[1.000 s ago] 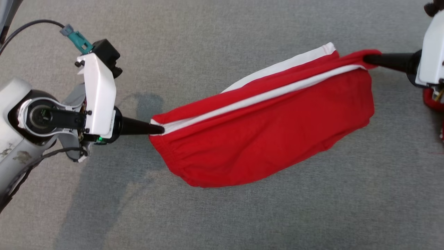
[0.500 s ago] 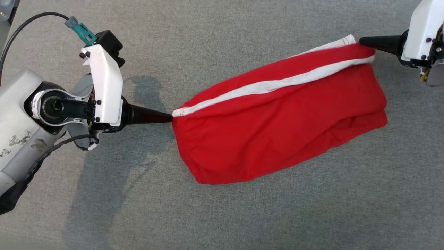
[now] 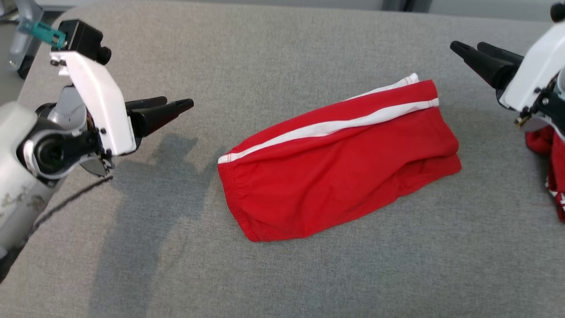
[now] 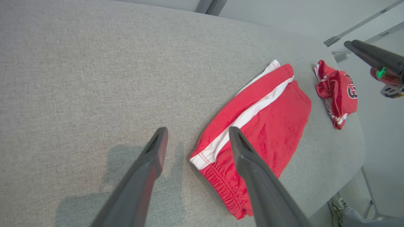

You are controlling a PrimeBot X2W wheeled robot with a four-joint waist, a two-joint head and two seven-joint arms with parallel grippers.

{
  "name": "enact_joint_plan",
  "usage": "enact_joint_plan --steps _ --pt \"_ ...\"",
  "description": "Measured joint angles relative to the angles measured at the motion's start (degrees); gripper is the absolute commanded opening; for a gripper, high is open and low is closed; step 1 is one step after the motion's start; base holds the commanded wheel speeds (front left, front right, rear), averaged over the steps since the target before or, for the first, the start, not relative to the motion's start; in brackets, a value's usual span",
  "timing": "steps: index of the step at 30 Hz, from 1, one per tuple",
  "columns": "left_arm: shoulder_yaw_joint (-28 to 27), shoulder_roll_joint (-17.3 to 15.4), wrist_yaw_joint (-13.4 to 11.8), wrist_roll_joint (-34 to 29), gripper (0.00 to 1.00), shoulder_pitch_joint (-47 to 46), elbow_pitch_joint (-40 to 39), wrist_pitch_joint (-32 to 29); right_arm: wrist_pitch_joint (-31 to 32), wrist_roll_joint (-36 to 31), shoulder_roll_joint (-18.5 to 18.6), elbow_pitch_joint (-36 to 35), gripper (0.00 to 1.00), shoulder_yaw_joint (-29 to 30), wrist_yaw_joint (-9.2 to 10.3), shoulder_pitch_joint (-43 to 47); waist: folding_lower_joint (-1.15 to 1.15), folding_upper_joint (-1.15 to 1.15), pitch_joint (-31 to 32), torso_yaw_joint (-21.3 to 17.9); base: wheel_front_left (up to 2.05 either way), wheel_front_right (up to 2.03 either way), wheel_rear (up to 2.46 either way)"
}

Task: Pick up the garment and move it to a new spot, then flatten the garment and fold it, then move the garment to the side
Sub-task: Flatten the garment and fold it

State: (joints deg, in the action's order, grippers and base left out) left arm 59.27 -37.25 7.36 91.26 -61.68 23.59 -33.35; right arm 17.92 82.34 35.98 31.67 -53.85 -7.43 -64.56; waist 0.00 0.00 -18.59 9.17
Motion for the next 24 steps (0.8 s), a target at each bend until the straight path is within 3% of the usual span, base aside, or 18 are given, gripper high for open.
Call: enact_joint_plan --steps 7,11,15,16,20,24 --pt "-1.82 -2.83 -0.58 -8.24 1.0 7.01 -3.49 19.16 -14.13 -4.12 2.53 -1.19 1.0 1.82 0.0 8.1 0.0 0.0 4.77 -0.62 0.0 0.0 0.0" --pt "-3.28 -3.58 -5.35 -12.96 1.0 11.28 -6.5 30.78 -19.6 -5.69 1.4 1.91 1.0 2.96 0.0 11.49 0.0 0.0 6.58 -0.56 0.0 0.0 0.0" --pt "-4.87 -3.09 -13.14 -16.67 1.0 17.47 -10.27 42.83 -21.94 -6.33 -0.93 5.32 1.0 3.03 0.0 15.02 0.0 0.0 7.42 0.46 0.0 0.0 0.0" --pt "-4.87 -3.09 -13.14 -16.67 1.0 17.47 -10.27 42.83 -21.94 -6.33 -0.93 5.32 1.0 3.03 0.0 15.02 0.0 0.0 7.42 0.46 0.0 0.0 0.0" --pt "-7.13 -0.77 -20.14 -20.47 1.0 26.3 -15.61 48.11 -21.4 -6.13 -3.31 10.34 1.0 2.83 0.0 17.53 0.0 0.0 7.9 2.62 0.0 0.0 0.0" --pt "-13.32 3.08 -22.29 -24.16 1.0 32.64 -19.5 48.33 -19.28 -4.81 -4.1 14.33 1.0 2.9 0.0 18.36 0.0 0.0 7.95 4.8 0.0 0.0 0.0"
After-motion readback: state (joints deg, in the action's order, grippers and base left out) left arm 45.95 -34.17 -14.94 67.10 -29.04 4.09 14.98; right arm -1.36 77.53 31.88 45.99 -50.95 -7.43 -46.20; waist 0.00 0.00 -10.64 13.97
